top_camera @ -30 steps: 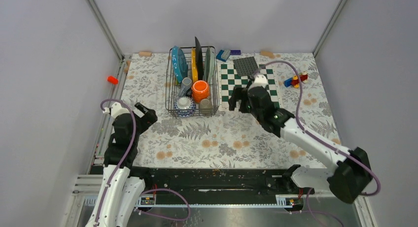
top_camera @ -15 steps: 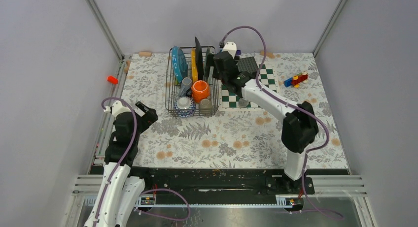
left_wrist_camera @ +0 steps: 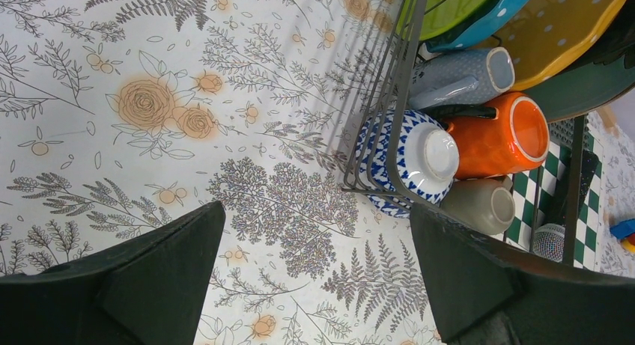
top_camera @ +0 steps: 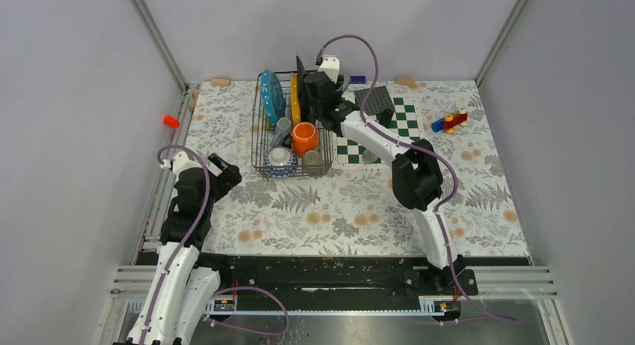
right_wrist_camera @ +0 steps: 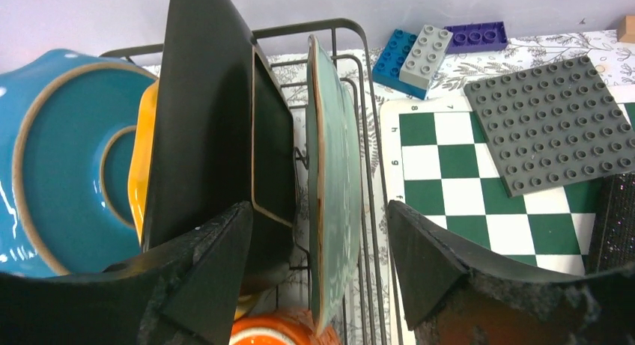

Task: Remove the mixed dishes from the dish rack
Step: Pick up the plate from the dish rack.

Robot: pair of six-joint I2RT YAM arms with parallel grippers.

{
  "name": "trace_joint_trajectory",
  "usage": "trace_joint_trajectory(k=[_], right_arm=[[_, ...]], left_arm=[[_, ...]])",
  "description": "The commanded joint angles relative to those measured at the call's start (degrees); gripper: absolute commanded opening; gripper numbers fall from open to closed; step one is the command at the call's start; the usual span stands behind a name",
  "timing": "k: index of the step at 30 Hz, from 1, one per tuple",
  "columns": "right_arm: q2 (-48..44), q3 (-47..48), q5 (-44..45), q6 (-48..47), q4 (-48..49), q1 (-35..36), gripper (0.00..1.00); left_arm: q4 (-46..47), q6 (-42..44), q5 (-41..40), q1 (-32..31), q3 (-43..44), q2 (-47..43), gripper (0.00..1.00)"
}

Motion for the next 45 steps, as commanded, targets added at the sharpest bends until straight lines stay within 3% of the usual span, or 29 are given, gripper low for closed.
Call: trace_joint_trajectory(k=[1,18,39,43,45], right_arm=[[2.87,6.28,4.37,-1.53,2.47,0.39,0.72],[9.32,11.68,5.29,1.45,-0.41,0.09,0.47],[11.55,12.23,2.31,5.9,-2.41,-1.93,0.42],[11.57,13.16,2.59,4.81,-2.28,-1.95,0.34],[11.39,13.91,2.98,4.05,-2.35,-1.96,0.26]], left_arm=[[3.42,-0.12,0.58,-0.12,-0.62,-0.65,0.99],[3.14,-0.33,-0.22,-0.12,-0.39,0.6,0.99],[3.26,-0.05,-0.36,-0.12,-0.61,-0.49,0.99],[3.06,-0.09,-0.44,-0.09,-0.57,-0.54,0.99],[2.85,-0.08,-0.56,-0.11,-0.49,-0.54,0.99]])
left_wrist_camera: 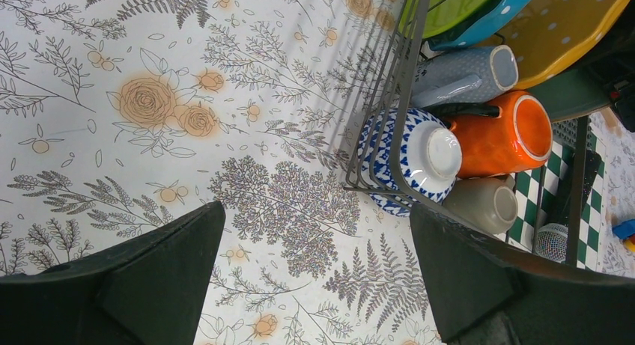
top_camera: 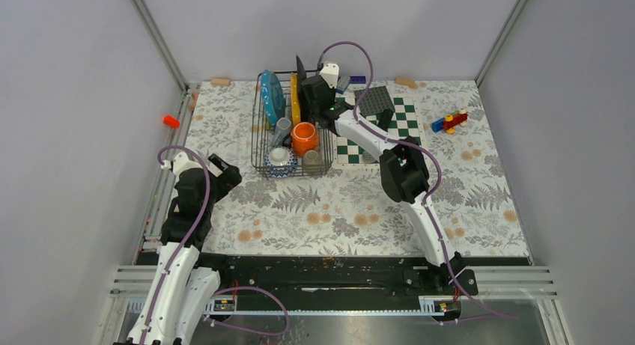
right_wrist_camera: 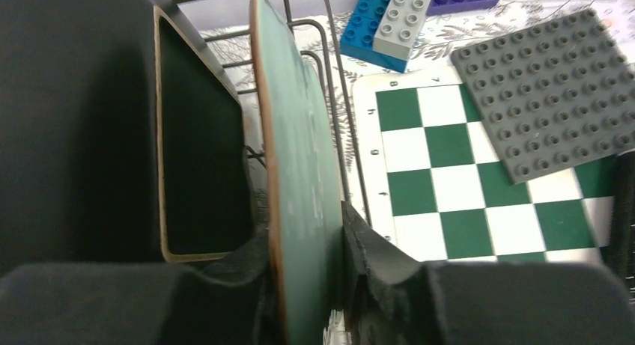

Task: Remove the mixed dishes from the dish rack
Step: Pick up the plate from the dish rack.

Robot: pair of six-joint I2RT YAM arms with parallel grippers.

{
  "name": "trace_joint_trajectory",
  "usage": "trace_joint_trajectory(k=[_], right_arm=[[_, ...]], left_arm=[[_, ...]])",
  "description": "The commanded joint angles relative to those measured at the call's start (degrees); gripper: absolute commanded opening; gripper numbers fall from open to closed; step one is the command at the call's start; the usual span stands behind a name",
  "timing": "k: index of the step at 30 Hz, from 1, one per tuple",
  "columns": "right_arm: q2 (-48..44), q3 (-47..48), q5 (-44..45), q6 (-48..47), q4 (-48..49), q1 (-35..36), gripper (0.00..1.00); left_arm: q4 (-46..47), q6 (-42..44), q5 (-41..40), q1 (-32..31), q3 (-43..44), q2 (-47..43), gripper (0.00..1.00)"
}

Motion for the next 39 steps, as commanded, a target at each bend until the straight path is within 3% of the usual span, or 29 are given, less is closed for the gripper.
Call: trace_joint_trajectory(k=[1,3,5,14,39], right_arm=[[-0.01,4.01,0.75,-0.5,1.59,-0.27,0.22],[-0.71,4.21,1.22,-1.59,1.99,-0.25,0.15],[-1.32,4.45,2.02,-3.14,2.4,-0.26,0.0],[-4.51,4.38,4.59,-9.99,5.72,-0.21,0.0],[-9.69,7.35,6.88,-16.22,11.3,0.75,0.0]], left_arm=[[2.65,-0.02,-0.53,-0.1,0.02,-0.51,0.99],[2.37,-0.02,-0.82,-0.12,0.12,-0.65,0.99],[2.12,-0.02,-0.96,-0.12,0.21,-0.67,0.99],[1.57,-0.12,-1.19,-0.12,0.26,-1.45,0.99],[-0.3,-0.28,-2.53,-0.08,1.1,-2.12,0.99]])
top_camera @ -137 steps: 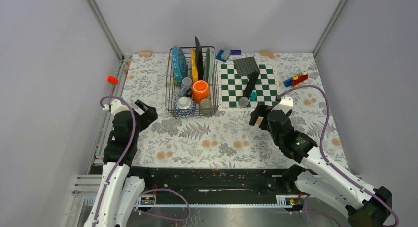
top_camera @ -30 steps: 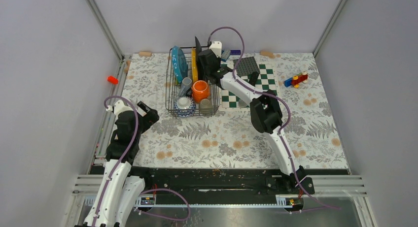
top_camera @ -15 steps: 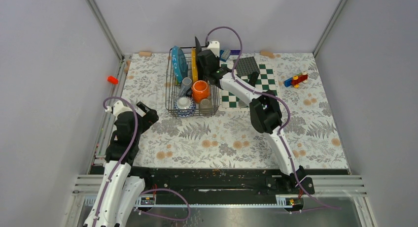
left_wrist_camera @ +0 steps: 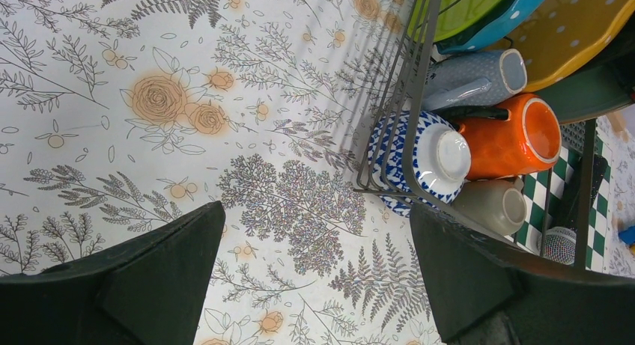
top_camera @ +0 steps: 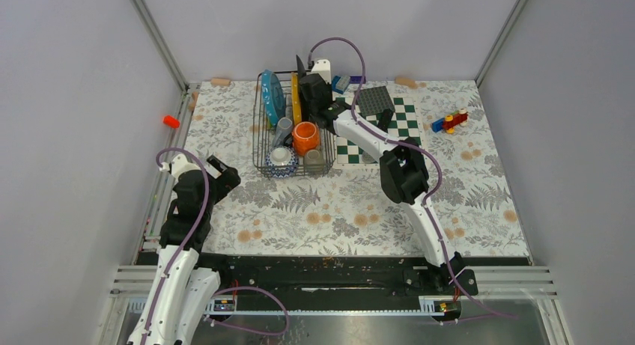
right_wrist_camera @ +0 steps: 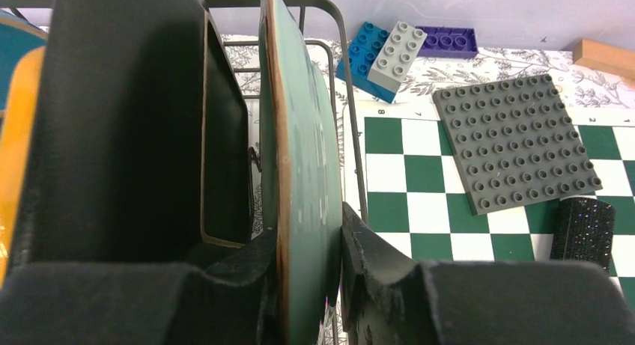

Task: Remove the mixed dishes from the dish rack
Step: Pick up the plate from the dish rack.

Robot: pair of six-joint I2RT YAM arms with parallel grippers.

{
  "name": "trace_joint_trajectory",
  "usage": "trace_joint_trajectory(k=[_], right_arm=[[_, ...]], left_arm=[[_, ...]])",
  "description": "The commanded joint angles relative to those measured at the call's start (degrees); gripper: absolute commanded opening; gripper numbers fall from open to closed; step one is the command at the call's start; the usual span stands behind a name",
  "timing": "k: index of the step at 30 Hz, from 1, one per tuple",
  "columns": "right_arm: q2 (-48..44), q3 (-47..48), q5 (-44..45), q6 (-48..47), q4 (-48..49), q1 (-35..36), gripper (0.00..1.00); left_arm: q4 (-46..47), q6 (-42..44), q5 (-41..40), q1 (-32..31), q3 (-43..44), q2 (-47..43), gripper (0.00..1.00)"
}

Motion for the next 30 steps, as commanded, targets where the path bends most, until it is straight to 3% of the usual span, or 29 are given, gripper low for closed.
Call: trace_joint_trajectory(k=[1,12,19,24,30], right_arm=[[-9.15,6.39,5.41,-3.71,11.12,0.21,0.0],[-9.86,7.9,7.34,-5.96,12.51,0.26,0.0],[-14.99,4.67,6.1,-5.49,12.76,0.28,0.0],[-24.79,-6.75,5.11,-2.26,16.19,0.3,0.0],[-44.9,-33.65,3.0,4.24,23.03,0.3,0.0]], left_arm=[[1.23,-0.26,-1.43,-0.12,1.13,-0.92,0.99],[1.14,-0.35,-1.52,-0.12,1.21,-0.92,0.99],[0.9,-0.48,-1.68,-0.11,1.27,-1.07,0.99],[0.88,-0.52,-1.22,-0.12,1.24,-1.16,0.99],[1.26,-0.44,-0.06,-0.12,1.23,-1.25,0.99]])
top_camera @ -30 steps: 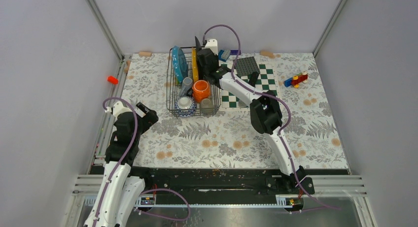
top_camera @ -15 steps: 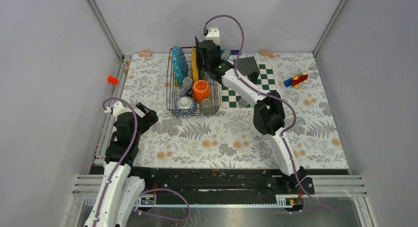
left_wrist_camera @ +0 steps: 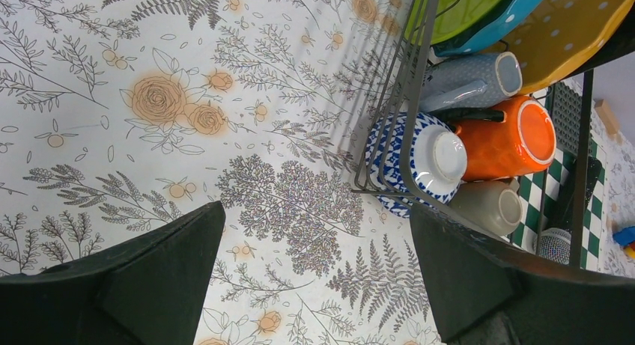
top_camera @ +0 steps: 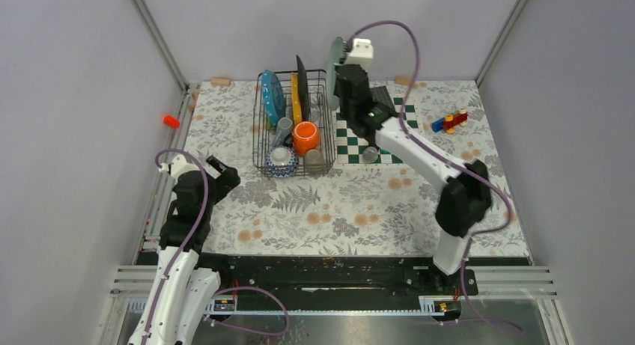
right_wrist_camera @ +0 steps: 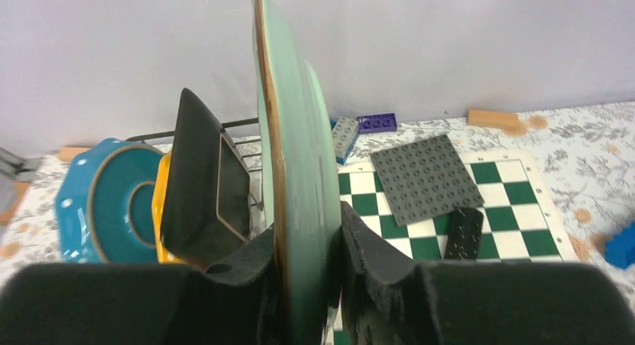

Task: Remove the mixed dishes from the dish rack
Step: Pick up the plate from the dish rack, then place the plate at the center of the board.

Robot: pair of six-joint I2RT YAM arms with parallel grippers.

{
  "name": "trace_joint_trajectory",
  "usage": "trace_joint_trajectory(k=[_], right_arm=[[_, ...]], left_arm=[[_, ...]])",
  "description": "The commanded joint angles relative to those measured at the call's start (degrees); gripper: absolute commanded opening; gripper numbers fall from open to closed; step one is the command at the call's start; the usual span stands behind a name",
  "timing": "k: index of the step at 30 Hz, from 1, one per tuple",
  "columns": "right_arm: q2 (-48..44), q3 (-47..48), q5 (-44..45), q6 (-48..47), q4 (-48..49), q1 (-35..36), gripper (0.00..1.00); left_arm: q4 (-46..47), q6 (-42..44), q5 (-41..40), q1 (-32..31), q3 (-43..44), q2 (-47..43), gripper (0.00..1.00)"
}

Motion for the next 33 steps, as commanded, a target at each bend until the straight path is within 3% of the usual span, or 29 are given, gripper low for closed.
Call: trace_joint_trajectory(k=[1,5,9,16,22,27,33], right_arm=[[-19.86,-15.28,-0.73,8.37,13.24,0.11,0.0],[-33.03,-31.28,-7.68,17.08,12.05,0.12,0.0],[-44.0,-42.03,-21.16,22.14,6.2,0.15,0.0],[-57.59,-59.66,-45.64,31.26,5.95,0.07,0.0],[-56.48,-67.73,-58.96,37.78,11.08,0.11,0.0],[-47.81,-74.07,-64.63,45.51,24.39,0.25,0.0],[-36.86,-75.06,-64.47,49.23,35.31,2.92,0.0]], left_arm=[[1.89,0.01,0.64,-0.12,1.23,-0.65,0.99],[3.29,0.24,3.21,-0.12,0.76,-0.85,0.99],[4.72,0.71,6.78,-0.12,0.45,-0.7,0.99],[8.6,0.52,15.27,-0.12,-0.62,0.17,0.99],[9.8,-0.93,18.71,-0.12,-1.56,0.68,0.99],[11.67,-1.99,20.29,-0.12,-2.58,0.53,0.99],[11.86,-1.95,21.3,-0.07,-3.24,1.42,0.99]])
